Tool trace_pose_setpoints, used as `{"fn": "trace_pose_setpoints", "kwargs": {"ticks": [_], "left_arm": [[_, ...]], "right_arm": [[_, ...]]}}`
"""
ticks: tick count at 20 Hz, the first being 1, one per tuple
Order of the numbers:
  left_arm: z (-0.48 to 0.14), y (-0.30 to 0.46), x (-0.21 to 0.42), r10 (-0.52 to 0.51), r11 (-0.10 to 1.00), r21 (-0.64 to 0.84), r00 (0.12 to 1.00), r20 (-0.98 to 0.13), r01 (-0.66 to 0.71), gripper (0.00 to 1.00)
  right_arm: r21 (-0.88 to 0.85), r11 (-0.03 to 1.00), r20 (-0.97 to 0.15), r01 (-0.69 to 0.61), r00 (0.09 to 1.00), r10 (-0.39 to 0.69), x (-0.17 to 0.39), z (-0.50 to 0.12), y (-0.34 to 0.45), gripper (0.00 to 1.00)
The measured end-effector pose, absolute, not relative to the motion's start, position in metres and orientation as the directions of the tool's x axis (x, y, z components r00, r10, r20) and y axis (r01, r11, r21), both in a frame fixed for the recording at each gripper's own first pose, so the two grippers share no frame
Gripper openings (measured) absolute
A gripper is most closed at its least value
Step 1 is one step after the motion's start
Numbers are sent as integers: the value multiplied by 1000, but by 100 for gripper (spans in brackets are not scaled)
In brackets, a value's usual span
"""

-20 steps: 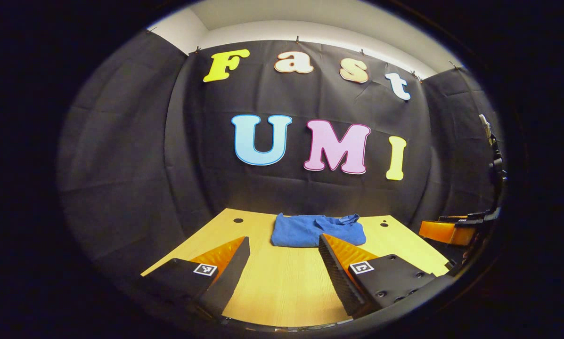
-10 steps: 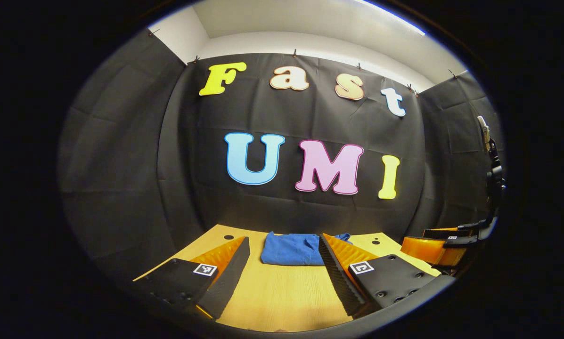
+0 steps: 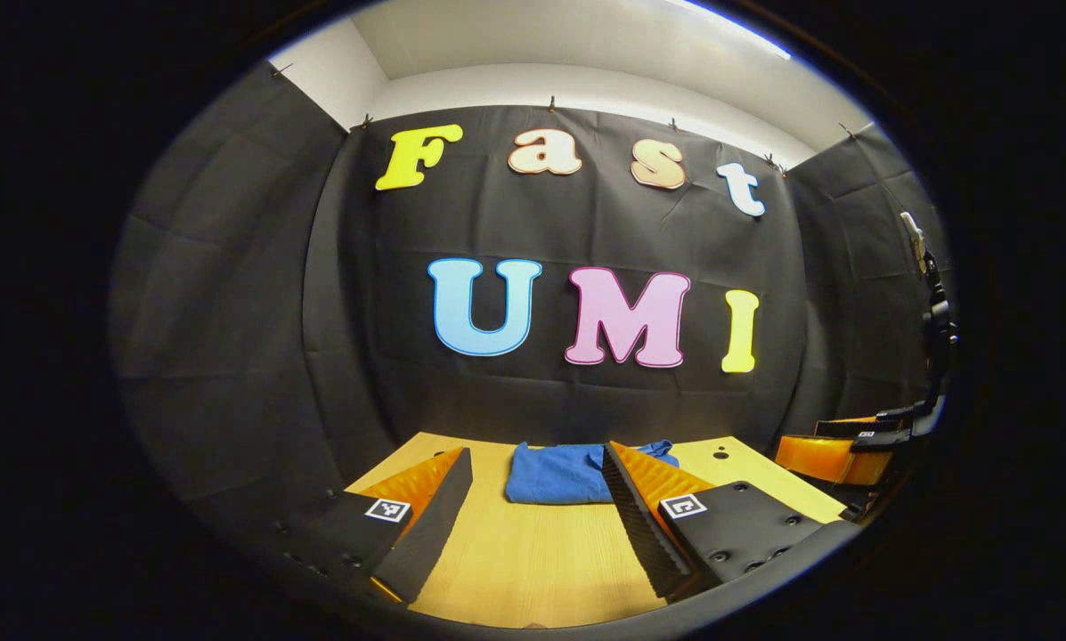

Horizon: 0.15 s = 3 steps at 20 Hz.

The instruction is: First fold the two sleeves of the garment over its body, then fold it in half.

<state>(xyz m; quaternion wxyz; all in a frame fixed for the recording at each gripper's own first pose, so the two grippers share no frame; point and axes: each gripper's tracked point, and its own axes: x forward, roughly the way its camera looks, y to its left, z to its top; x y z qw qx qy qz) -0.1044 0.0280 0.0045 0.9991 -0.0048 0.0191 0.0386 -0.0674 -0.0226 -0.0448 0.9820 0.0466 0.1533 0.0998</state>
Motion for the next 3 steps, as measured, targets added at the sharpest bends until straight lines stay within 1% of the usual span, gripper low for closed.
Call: {"fn": "trace_pose_setpoints", "kwargs": {"ticks": [3], "left_arm": [[3, 24, -101, 60, 998, -3, 997, -46, -60, 84]], "right_arm": [[111, 978, -294, -175, 935, 200, -64, -46, -23, 96]]}}
